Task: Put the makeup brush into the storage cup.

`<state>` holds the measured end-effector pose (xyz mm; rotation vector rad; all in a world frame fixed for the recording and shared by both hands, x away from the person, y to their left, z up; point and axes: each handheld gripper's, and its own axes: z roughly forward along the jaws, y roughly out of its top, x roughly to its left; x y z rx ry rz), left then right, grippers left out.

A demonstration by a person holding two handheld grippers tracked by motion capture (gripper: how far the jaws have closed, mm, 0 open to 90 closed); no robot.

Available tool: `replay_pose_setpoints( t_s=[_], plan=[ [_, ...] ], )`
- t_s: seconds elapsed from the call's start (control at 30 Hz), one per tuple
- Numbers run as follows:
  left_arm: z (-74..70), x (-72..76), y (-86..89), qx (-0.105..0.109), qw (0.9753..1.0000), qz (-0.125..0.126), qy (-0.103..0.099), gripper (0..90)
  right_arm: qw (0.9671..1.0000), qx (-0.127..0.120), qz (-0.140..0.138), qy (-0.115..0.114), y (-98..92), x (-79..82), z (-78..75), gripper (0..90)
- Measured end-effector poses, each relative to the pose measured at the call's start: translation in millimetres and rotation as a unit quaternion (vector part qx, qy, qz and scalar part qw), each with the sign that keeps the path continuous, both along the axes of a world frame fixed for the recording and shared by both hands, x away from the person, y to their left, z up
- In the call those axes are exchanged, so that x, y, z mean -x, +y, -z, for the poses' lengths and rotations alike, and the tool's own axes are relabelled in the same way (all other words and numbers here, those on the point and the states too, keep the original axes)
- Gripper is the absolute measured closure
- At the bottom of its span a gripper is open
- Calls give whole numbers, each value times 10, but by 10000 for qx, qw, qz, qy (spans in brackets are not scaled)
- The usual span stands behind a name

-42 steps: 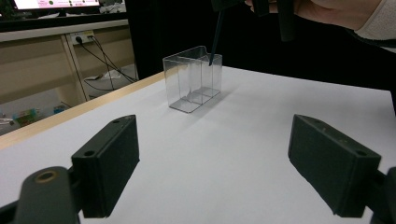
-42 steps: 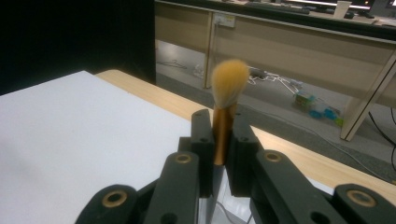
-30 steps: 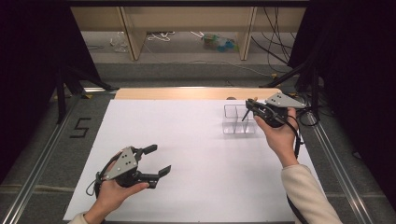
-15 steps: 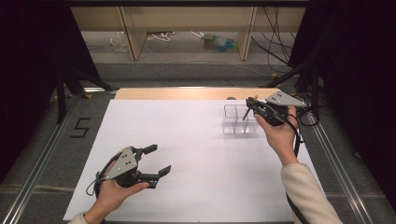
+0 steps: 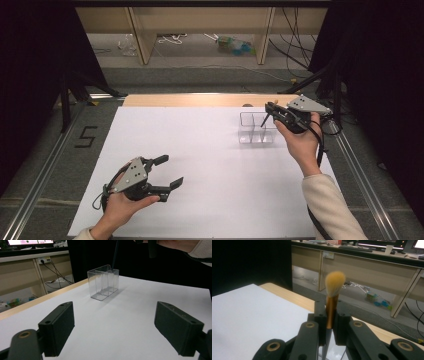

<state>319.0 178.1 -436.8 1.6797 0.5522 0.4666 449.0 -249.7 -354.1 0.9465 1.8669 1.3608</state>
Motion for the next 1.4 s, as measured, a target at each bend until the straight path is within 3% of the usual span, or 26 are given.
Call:
replay_pose_setpoints(
  t_s=[0.43,0.47,0.5,0.6,0.63,0.73,0.77,0.93,0.97,1.13,1.23,1.4],
  plan=[
    [0,-2,3,2,10000,1,3,164,9999,-8,12,-140,12,-40,-41,840],
    [1,-2,1,-4,10000,4,0,164,10000,-74,15,-22,24,-31,-42,840],
    [1,-1,0,-1,10000,5,-4,164,9999,-8,13,-140,18,-45,-42,840],
    [-1,0,3,8,10000,3,5,164,10000,-69,-4,-27,41,-43,-42,840],
    [0,-1,3,12,10000,4,3,164,9999,-15,8,-142,37,-57,-45,840],
    [0,0,2,9,10000,6,6,164,10000,-48,-12,-69,54,-55,-51,840],
    [0,0,2,3,10000,5,3,164,9999,1,-8,-168,50,-67,-53,840],
    [3,-2,3,-1,10000,4,2,164,9999,8,-19,-136,58,-75,-64,840],
    [2,0,1,4,10000,4,2,164,10000,-60,-24,-14,69,-66,-64,840],
    [3,-4,5,7,10000,9,8,164,9998,5,10,-177,57,-97,-60,840],
    [2,-2,4,16,10000,10,10,164,10000,-36,19,-71,65,-98,-62,840],
    [3,-4,5,10,10000,13,9,164,9999,24,10,-150,61,-116,-67,840]
  ],
)
